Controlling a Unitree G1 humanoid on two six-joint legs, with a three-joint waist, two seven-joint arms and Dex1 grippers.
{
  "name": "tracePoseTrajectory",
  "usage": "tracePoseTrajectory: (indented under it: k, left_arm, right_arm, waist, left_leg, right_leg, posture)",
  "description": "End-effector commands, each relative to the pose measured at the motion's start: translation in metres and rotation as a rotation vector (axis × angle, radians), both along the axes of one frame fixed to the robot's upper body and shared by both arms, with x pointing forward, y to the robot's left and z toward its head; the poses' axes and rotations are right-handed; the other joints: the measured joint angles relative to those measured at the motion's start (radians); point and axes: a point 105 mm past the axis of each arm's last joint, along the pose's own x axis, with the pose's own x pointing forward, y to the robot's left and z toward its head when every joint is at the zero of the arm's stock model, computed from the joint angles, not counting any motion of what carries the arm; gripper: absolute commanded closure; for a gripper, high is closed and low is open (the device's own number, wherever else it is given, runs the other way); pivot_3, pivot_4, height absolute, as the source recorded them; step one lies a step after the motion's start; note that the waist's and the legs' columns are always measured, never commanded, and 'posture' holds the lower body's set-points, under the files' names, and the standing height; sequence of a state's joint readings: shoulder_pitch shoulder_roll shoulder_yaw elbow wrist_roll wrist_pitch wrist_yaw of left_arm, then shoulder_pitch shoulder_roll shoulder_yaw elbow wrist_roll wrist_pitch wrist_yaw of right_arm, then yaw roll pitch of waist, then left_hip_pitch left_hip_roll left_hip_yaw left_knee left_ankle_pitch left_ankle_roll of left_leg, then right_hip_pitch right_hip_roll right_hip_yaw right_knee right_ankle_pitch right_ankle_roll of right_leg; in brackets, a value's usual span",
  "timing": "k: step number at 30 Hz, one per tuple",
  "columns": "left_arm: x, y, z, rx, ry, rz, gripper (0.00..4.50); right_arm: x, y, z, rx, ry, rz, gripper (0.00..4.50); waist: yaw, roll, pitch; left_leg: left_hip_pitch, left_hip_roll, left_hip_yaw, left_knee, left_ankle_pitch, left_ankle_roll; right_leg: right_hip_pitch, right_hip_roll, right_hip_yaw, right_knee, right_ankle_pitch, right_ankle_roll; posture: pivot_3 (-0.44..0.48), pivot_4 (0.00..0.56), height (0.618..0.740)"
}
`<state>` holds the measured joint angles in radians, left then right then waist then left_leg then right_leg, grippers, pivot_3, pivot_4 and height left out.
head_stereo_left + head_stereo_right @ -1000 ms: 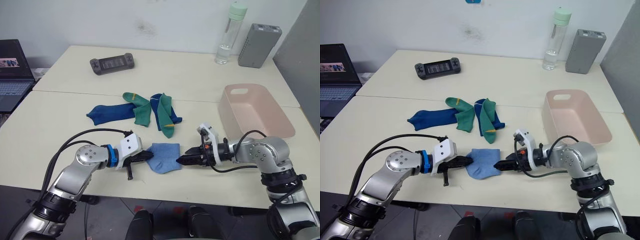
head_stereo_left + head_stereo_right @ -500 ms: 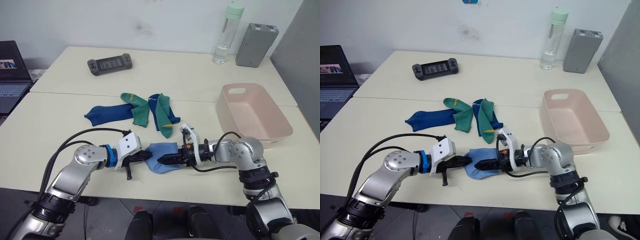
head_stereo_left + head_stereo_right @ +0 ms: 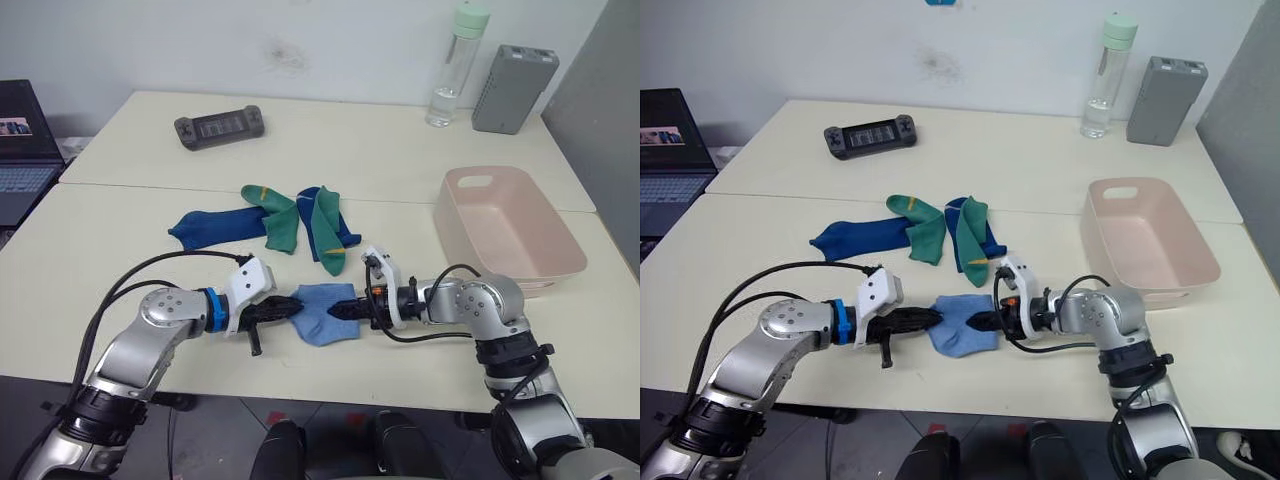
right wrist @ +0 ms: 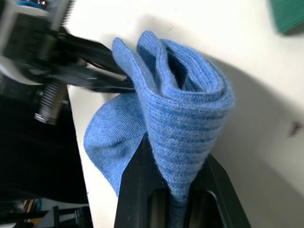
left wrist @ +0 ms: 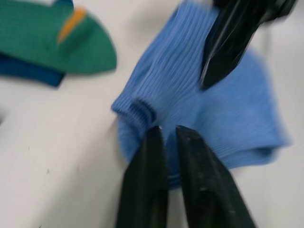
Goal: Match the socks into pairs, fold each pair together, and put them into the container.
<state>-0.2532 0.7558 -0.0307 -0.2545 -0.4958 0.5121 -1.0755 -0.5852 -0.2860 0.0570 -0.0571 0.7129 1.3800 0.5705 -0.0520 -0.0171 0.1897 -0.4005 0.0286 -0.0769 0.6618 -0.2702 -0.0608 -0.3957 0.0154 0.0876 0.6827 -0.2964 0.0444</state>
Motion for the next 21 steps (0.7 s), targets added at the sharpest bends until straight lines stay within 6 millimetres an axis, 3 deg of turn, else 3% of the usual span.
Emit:
tracePoseTrajectory:
  k: [1,9,11,13,16,21]
  left_arm:
    - [-0.008,-0.006,0.042,-0.068,-0.057,-0.064,2.7]
    - [0.007,-0.041,0.101,-0.14,-0.214,-0.097,0.13]
    - [0.017,-0.055,0.118,-0.194,-0.276,-0.07,0.06]
    - [0.026,-0.066,0.132,-0.242,-0.328,-0.031,0.06]
    - [0.031,-0.089,0.151,-0.31,-0.376,-0.03,0.06]
    - [0.037,-0.112,0.155,-0.367,-0.38,-0.02,0.06]
  right_arm:
    - [0.002,-0.009,0.042,0.058,-0.138,0.024,4.5]
    - [0.022,-0.064,0.124,0.057,-0.417,-0.11,4.5]
    - [0.028,-0.079,0.149,0.045,-0.505,-0.156,4.5]
    - [0.031,-0.091,0.161,-0.005,-0.582,-0.178,4.5]
    - [0.044,-0.128,0.184,-0.206,-0.794,-0.244,4.5]
    - [0.07,-0.185,0.211,-0.489,-1.042,-0.385,4.5]
  waist:
    - [0.0,0.0,0.0]
    - [0.001,0.0,0.001]
    - [0.004,0.0,0.001]
    - [0.005,0.0,0.001]
    - [0.006,0.0,0.001]
    - [0.008,0.0,0.001]
  left_leg:
    - [0.0,0.0,0.0,0.0,0.0,0.0]
    - [0.0,-0.001,0.0,0.0,0.0,0.0]
    - [0.0,-0.001,0.001,0.0,0.0,0.0]
    - [0.0,-0.001,0.001,0.0,0.0,0.0]
    - [0.0,-0.001,0.002,0.0,0.0,0.0]
    - [0.0,-0.001,0.006,-0.001,0.0,0.001]
  right_leg:
    - [0.0,0.0,0.0,0.0,0.0,0.0]
    - [0.0,0.0,0.0,0.0,0.0,0.0]
    - [0.0,0.0,0.001,-0.001,0.0,0.0]
    - [0.0,0.0,0.001,-0.001,0.0,0.0]
    - [0.0,0.0,0.001,-0.002,0.0,0.0]
    - [-0.001,0.0,0.006,-0.002,0.0,0.0]
  posture:
    - [0.0,0.15,0.74]
    - [0.0,0.15,0.74]
    - [0.0,0.15,0.74]
    - [0.0,0.15,0.74]
    - [0.0,0.15,0.74]
    - [0.0,0.15,0.74]
